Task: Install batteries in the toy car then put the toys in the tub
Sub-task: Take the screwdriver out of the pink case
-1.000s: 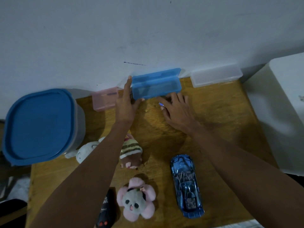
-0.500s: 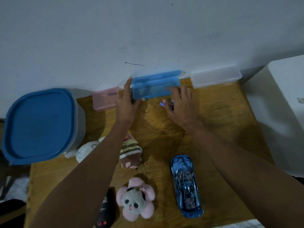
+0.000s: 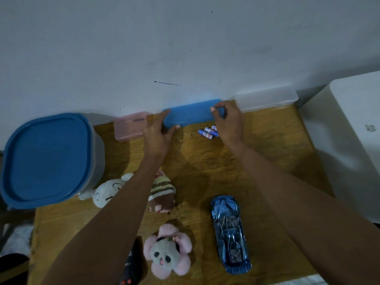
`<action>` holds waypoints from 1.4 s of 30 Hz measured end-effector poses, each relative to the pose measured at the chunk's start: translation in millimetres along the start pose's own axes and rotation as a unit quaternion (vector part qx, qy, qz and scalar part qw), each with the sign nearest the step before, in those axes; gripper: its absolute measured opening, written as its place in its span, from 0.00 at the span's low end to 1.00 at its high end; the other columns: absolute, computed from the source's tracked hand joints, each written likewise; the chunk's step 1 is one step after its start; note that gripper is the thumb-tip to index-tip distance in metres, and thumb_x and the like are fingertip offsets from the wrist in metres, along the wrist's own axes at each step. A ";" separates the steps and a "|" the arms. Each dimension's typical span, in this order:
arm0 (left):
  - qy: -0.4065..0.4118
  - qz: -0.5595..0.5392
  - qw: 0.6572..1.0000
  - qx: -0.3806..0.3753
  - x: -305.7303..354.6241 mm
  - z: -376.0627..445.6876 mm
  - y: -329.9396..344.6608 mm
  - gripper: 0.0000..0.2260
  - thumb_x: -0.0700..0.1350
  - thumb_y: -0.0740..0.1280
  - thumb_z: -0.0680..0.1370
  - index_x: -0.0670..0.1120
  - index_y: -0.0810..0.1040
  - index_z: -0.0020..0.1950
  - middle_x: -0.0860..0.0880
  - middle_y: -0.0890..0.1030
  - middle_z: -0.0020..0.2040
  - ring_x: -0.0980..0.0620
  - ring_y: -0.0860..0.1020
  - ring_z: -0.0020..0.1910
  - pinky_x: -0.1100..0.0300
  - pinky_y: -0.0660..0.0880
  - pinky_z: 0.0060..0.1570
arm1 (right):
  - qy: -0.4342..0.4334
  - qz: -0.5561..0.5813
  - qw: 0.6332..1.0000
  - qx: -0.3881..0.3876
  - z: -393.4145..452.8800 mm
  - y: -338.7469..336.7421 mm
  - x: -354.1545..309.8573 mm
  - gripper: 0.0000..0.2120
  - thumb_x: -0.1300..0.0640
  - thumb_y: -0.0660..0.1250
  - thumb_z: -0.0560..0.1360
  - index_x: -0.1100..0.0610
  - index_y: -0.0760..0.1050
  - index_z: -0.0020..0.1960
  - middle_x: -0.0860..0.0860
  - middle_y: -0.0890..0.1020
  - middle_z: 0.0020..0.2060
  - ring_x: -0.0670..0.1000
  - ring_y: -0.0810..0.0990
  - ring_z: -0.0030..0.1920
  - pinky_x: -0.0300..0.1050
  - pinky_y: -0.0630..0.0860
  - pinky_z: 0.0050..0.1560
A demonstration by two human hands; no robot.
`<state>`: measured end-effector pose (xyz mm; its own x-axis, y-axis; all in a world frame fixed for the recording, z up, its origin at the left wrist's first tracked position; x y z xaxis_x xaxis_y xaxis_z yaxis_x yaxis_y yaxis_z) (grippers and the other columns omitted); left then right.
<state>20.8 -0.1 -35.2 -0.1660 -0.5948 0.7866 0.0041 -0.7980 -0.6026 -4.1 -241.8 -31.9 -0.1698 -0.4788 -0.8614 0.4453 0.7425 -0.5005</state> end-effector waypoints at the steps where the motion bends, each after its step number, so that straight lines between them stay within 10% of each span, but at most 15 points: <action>1: 0.005 0.000 1.000 0.008 0.4 -0.1 -0.6 0.26 0.53 0.75 0.75 0.47 0.77 0.70 0.45 0.81 0.62 0.50 0.81 0.58 0.51 0.80 0.61 | 0.003 -0.002 1.000 -0.006 -0.4 0.5 2.8 0.09 0.52 0.71 0.78 0.55 0.81 0.54 0.50 0.82 0.51 0.49 0.80 0.51 0.51 0.79 0.54; 21: -0.049 0.065 0.996 -0.030 20.3 3.8 -8.1 0.20 0.51 0.72 0.78 0.46 0.79 0.68 0.43 0.82 0.62 0.47 0.81 0.57 0.48 0.79 0.61 | 0.004 -0.120 0.990 -0.076 -3.3 -1.1 -12.4 0.18 0.51 0.72 0.77 0.54 0.77 0.65 0.54 0.78 0.64 0.53 0.75 0.65 0.41 0.72 0.63; 30: -0.051 0.147 0.978 0.142 0.3 -18.9 -89.5 0.20 0.48 0.70 0.77 0.46 0.76 0.69 0.42 0.74 0.66 0.44 0.71 0.64 0.49 0.74 0.61 | -0.173 -0.179 0.957 -0.151 -27.7 48.9 -98.7 0.14 0.57 0.70 0.76 0.54 0.78 0.61 0.53 0.78 0.57 0.56 0.75 0.60 0.50 0.76 0.55; 42: -0.115 -0.044 0.991 0.053 -53.3 -16.0 -106.4 0.19 0.31 0.70 0.73 0.40 0.79 0.63 0.45 0.83 0.56 0.51 0.80 0.55 0.56 0.79 0.56 | -0.169 -0.213 0.921 -0.278 -71.8 154.9 -134.3 0.23 0.60 0.70 0.77 0.51 0.74 0.71 0.53 0.72 0.68 0.55 0.76 0.63 0.49 0.75 0.62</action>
<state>13.4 118.0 -15.1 0.0592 -0.5196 0.8524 0.1061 -0.8457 -0.5229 24.6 -28.9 0.0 0.1000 -0.8305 -0.5480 -0.1333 0.5346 -0.8345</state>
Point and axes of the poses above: each hand's wrist, its own z-axis towards the middle knuckle, its own y-axis out of the palm, x = y × z, the point moved 5 cm from there along z, towards the middle knuckle
